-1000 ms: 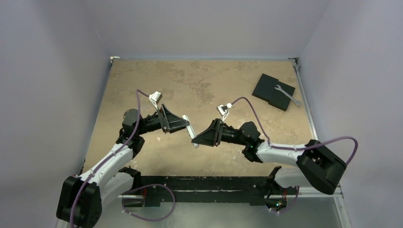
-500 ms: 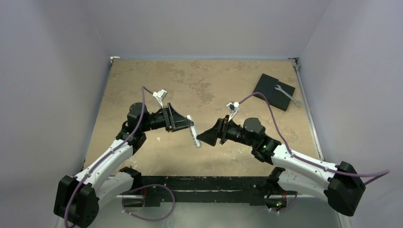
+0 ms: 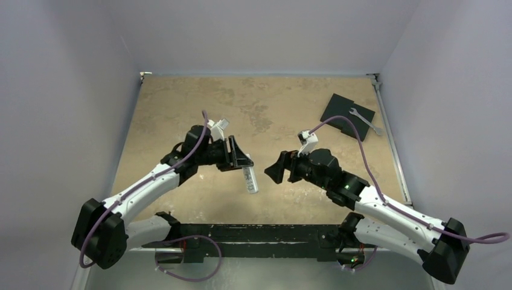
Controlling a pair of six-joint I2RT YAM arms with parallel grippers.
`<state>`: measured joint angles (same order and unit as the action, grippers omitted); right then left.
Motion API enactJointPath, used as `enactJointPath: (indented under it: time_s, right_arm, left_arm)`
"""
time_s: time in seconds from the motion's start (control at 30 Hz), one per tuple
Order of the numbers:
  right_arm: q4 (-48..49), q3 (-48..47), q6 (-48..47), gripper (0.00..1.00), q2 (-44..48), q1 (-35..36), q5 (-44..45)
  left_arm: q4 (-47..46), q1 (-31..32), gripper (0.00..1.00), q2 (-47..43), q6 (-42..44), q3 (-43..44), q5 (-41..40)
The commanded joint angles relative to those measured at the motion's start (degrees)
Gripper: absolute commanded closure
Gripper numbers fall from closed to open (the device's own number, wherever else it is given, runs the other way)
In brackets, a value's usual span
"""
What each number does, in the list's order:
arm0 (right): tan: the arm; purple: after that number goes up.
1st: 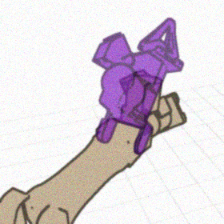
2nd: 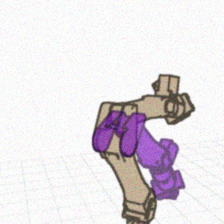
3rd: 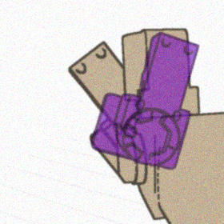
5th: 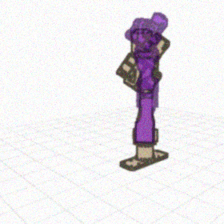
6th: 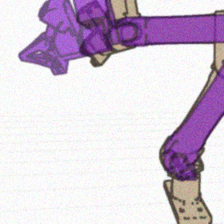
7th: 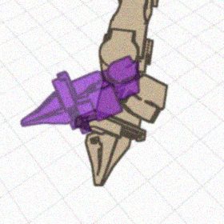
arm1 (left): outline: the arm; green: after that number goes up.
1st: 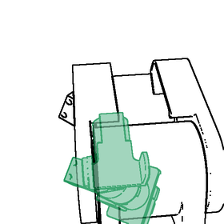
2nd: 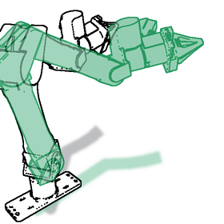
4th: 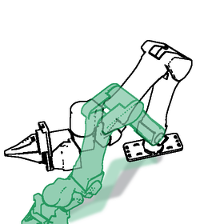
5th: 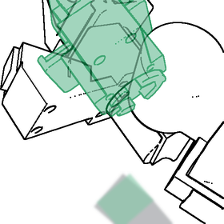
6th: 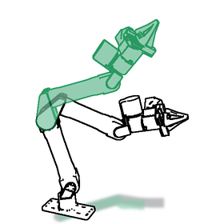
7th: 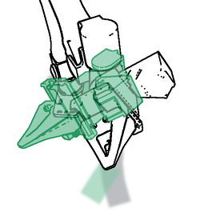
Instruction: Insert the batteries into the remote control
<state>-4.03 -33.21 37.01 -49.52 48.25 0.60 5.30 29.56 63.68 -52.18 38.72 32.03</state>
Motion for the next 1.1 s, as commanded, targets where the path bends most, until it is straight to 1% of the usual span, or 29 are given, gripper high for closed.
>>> enactJointPath:
  time_s: [0.0, 0.13, 0.4, 0.5, 0.63, 0.93, 0.97, 1.07]
  right_arm:
    - [-6.2, -3.1, -2.7, 0.04, 1.3, -0.3, 6.2]
    - [-8.8, -3.9, -2.5, 0.04, 2.0, -0.3, 9.9]
    - [-12.3, -5.2, -2.4, 0.04, 0.7, -0.3, 13.1]
    - [-12.9, -5.2, -2.1, 0.04, 0.1, -0.3, 13.6]
    - [-13.2, -4.9, -1.8, 0.04, 0.5, -0.3, 14.1]
    - [-13.7, -3.9, -1.2, 0.04, 0.7, -0.3, 14.2]
    - [-13.8, -4.0, -1.1, 0.04, 0.7, -0.3, 14.3]
    - [-14.0, -3.8, -1.0, 0.04, 0.6, -0.3, 14.2]
  left_arm:
    - [7.5, 4.3, 1.00, 3.6, 6.0, 4.6, -10.0]
    - [10.8, 8.5, 1.00, 8.8, 8.3, 6.9, -18.6]
    - [15.0, 15.5, 1.00, 17.2, 10.4, 11.8, -31.2]
    - [15.0, 17.2, 1.00, 19.5, 10.0, 12.9, -31.9]
    - [15.8, 18.8, 1.00, 21.8, 9.0, 14.3, -35.9]
    - [16.2, 19.0, 1.00, 26.7, 6.8, 16.0, -39.4]
    - [16.1, 19.0, 0.98, 27.1, 6.6, 16.1, -39.4]
    - [15.9, 19.0, 0.90, 28.3, 6.2, 16.4, -39.9]
